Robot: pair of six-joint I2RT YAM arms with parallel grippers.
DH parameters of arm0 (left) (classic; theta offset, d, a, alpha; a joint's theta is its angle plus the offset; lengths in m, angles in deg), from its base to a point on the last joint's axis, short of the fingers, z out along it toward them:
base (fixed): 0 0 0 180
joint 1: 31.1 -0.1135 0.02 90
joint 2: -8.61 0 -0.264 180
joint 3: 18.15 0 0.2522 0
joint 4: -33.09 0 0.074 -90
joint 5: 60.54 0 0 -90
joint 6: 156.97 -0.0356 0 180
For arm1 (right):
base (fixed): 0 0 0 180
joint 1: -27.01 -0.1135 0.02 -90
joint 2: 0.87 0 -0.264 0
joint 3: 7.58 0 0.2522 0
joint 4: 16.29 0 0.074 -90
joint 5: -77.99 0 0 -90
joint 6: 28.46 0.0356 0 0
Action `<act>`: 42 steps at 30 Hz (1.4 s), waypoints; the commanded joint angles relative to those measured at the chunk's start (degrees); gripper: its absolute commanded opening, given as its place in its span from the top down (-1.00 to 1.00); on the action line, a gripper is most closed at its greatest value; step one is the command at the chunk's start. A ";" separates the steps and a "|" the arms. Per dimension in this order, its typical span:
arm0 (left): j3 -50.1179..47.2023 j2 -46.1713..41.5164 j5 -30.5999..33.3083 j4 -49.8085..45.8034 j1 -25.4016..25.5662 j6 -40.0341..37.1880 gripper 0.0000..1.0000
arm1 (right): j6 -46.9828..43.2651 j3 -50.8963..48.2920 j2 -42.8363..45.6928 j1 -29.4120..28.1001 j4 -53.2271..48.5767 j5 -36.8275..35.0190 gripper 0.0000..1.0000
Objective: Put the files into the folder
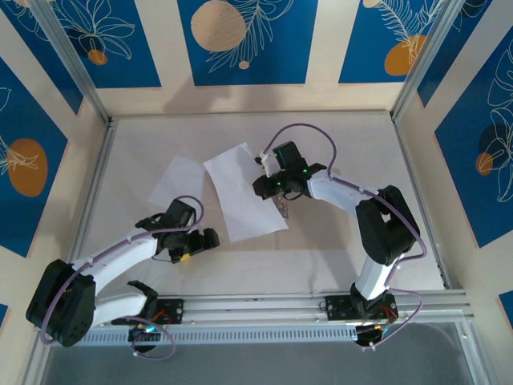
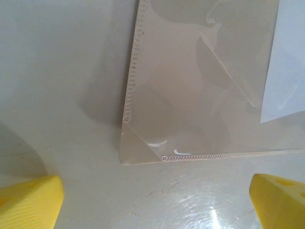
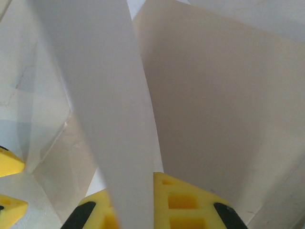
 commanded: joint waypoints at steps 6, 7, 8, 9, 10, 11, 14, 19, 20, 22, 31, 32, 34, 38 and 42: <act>-0.62 -2.44 -0.10 -3.11 -0.77 -0.73 -1.00 | 2.95 -1.89 -0.60 1.26 2.41 3.91 1.00; -0.71 -2.57 -0.10 -3.18 -0.78 -0.73 -1.00 | 2.82 -1.71 -0.75 1.50 2.08 3.91 1.00; -0.79 -2.75 -0.05 -3.30 -0.80 -0.67 -1.00 | 2.80 -1.45 -0.83 1.76 1.57 3.90 1.00; -0.92 -2.85 -0.01 -3.27 -0.74 -0.68 -1.00 | 3.07 -1.24 -0.96 1.98 1.23 4.12 1.00; -0.89 -2.93 -0.01 -3.31 -0.76 -0.65 -1.00 | 3.36 -1.15 -1.10 2.04 1.16 4.54 1.00; -1.03 -2.93 -0.05 -3.22 -0.81 -0.51 -1.00 | 3.83 -1.22 -1.17 2.08 1.26 4.78 1.00; -1.38 -2.93 -0.27 -2.77 -0.75 -0.16 -1.00 | 4.98 -1.53 -1.54 2.13 1.76 5.01 1.00; -1.84 -2.94 -0.71 -2.17 -0.82 -0.02 -1.00 | 6.62 -0.11 -2.20 2.22 1.91 4.26 1.00; -1.83 -2.86 -0.71 -2.20 -0.78 -0.03 -1.00 | 6.85 0.07 -2.29 2.21 2.05 4.02 1.00; -1.83 -2.86 -0.71 -2.22 -0.78 -0.05 -1.00 | 7.05 0.57 -2.63 2.27 2.28 3.56 1.00; -1.66 -3.02 -1.14 -2.59 -0.82 -0.01 -1.00 | 5.27 4.66 -4.19 2.74 -0.90 2.28 1.00; -1.75 -2.95 -1.15 -2.52 -0.78 0.04 -1.00 | 5.32 4.65 -4.10 2.74 -0.89 2.40 1.00; -1.87 -2.88 -1.15 -2.43 -0.81 0.04 -1.00 | 5.50 4.54 -4.10 2.73 -0.96 2.88 1.00; -1.90 -2.93 -1.19 -2.48 -0.79 -0.04 -1.00 | 5.78 2.97 -3.35 2.06 -0.10 3.98 1.00; -1.74 -2.54 -1.06 -2.58 -0.82 -0.27 -1.00 | 4.66 0.34 -2.24 1.60 1.82 5.03 1.00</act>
